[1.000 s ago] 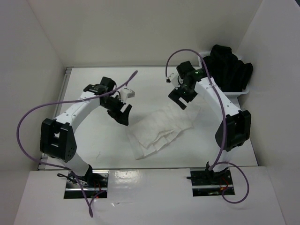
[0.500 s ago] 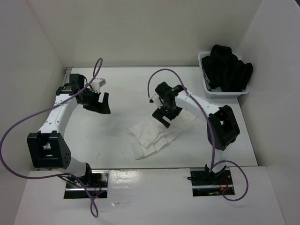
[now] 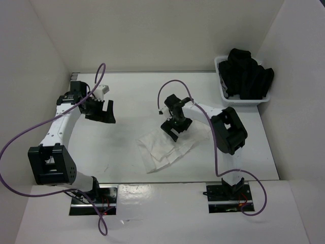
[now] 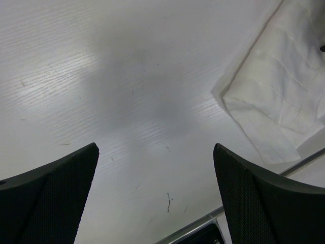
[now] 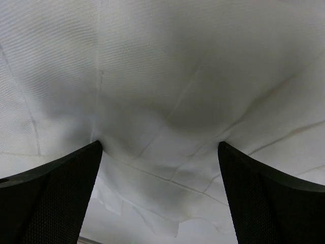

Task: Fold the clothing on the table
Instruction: Fold the skirt

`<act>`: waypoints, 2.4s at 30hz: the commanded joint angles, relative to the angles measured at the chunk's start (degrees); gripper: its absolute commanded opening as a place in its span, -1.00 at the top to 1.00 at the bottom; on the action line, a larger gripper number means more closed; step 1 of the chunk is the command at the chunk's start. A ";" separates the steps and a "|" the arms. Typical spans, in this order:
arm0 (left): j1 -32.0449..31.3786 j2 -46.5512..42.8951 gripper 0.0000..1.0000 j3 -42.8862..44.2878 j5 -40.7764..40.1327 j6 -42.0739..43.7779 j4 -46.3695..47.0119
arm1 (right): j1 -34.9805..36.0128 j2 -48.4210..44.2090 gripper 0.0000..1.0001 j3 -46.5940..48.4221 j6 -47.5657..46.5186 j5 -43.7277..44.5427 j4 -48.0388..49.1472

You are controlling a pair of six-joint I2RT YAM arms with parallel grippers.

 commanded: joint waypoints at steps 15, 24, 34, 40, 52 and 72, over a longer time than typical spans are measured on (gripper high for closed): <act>1.51 1.83 -0.99 0.72 -1.38 -1.25 -0.57 | 3.66 8.01 -0.98 6.88 21.73 1.83 6.44; 2.56 3.50 -0.99 1.77 -1.90 -1.78 -1.09 | 4.19 16.36 -0.98 20.86 24.03 7.29 6.45; 2.57 4.03 -0.99 1.77 -1.90 -1.78 -1.09 | 2.52 27.26 -0.98 36.33 14.72 6.77 2.76; 2.57 4.03 -0.99 2.30 -1.90 -1.25 -1.09 | 1.99 29.72 -0.98 42.66 10.32 5.11 -1.63; 2.57 17.72 -0.99 3.53 9.16 -0.73 5.05 | 1.99 18.21 -0.98 40.39 6.72 -0.52 -3.67; 3.62 27.94 -0.99 6.69 12.69 -6.53 13.93 | 0.24 15.14 -0.98 35.28 10.59 -1.23 2.67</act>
